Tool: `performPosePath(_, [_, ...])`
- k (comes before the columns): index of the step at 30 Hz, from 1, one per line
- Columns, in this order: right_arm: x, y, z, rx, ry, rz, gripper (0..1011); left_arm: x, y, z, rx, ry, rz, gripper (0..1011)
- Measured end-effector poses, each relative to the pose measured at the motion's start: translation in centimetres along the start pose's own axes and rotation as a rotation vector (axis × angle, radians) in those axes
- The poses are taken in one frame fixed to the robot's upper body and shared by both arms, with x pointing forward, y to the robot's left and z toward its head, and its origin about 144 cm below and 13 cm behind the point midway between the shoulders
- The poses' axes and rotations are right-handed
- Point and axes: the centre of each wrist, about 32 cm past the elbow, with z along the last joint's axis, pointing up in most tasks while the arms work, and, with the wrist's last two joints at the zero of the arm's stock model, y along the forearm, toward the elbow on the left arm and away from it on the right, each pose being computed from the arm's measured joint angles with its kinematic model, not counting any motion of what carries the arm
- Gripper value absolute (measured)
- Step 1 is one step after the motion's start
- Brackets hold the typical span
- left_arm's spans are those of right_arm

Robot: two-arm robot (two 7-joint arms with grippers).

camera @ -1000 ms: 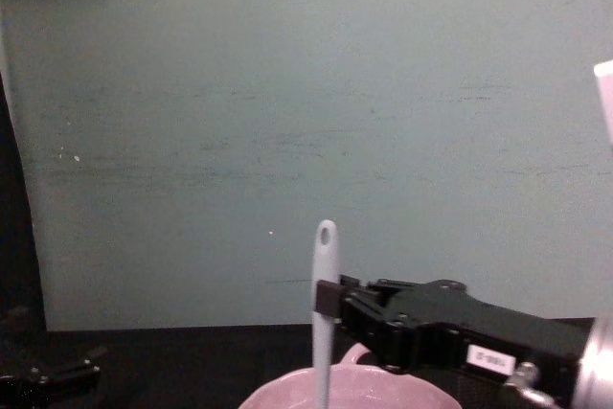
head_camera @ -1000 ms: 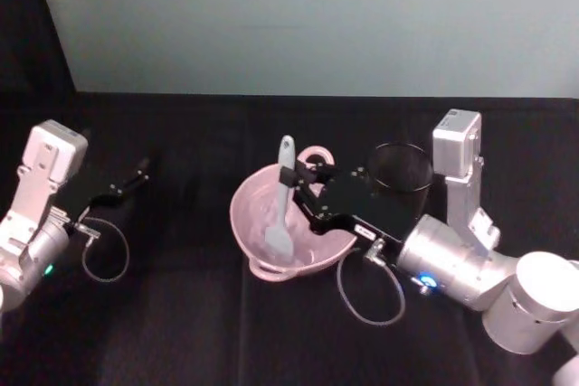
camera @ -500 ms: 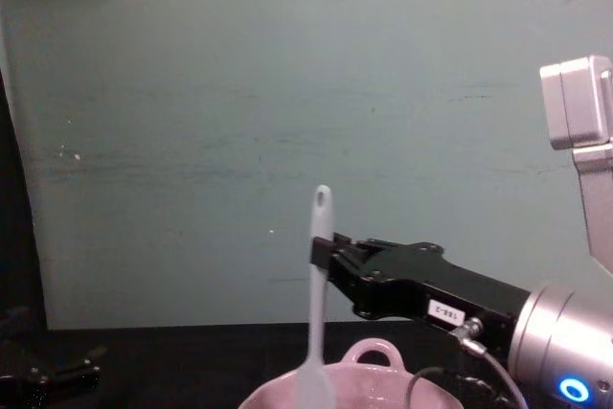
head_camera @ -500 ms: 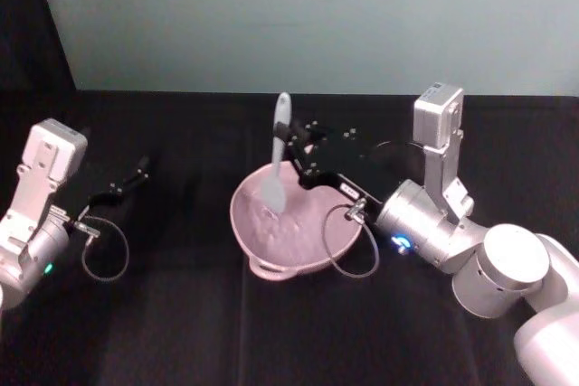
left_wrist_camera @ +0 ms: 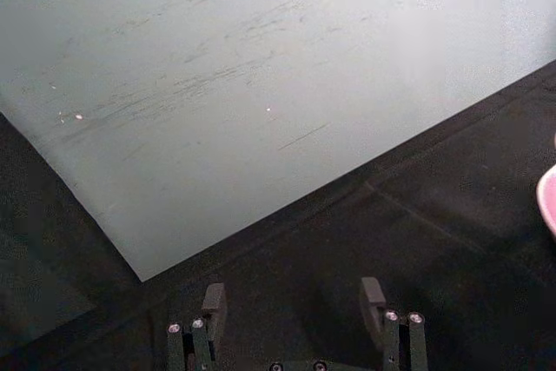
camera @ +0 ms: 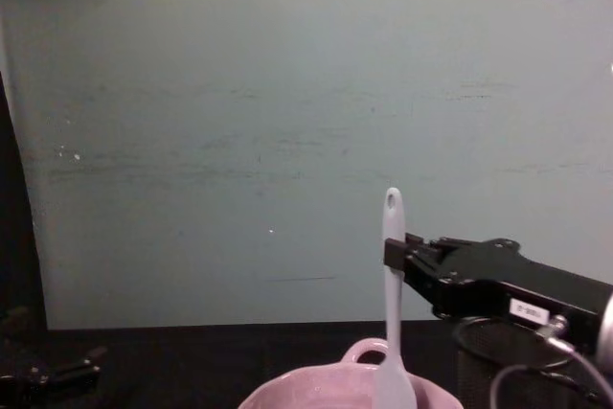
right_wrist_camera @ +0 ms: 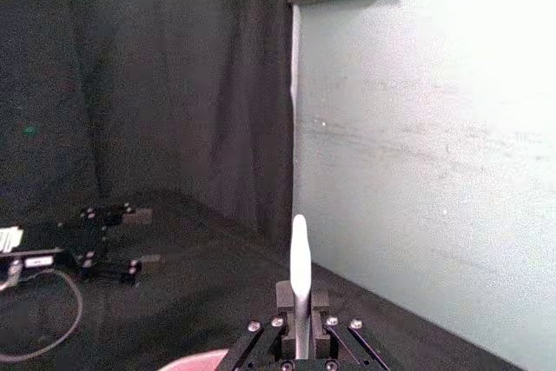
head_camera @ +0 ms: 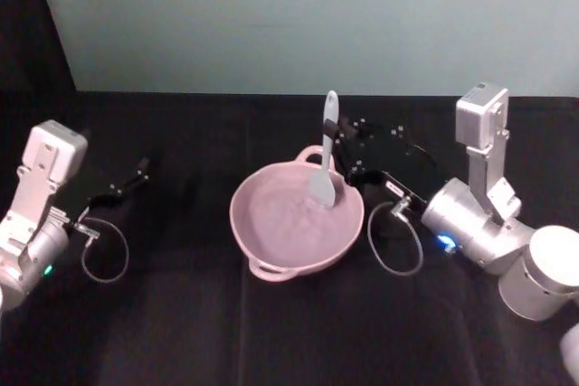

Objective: Use the one hand to pick up the spoon and stir the clear water in the bowl.

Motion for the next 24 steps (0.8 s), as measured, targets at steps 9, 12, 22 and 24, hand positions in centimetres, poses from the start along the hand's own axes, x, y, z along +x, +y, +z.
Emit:
performPosePath(9, [-1.7,-2.1,1.1,-0.033,0.064,0.09,109,0.0,0.0,0.0,0.0,0.0,0.0,1011])
performPosePath(12, [-2.7,-2.0,1.1,-0.032,0.091,0.124,109,0.0,0.0,0.0,0.0,0.0,0.0,1011])
performPosePath(22, [-4.3,0.8,0.3,0.021,0.11,0.16,109,0.0,0.0,0.0,0.0,0.0,0.0,1011])
performPosePath(24, [-4.2,1.6,0.0,0.029,0.105,0.147,109,0.0,0.0,0.0,0.0,0.0,0.0,1011])
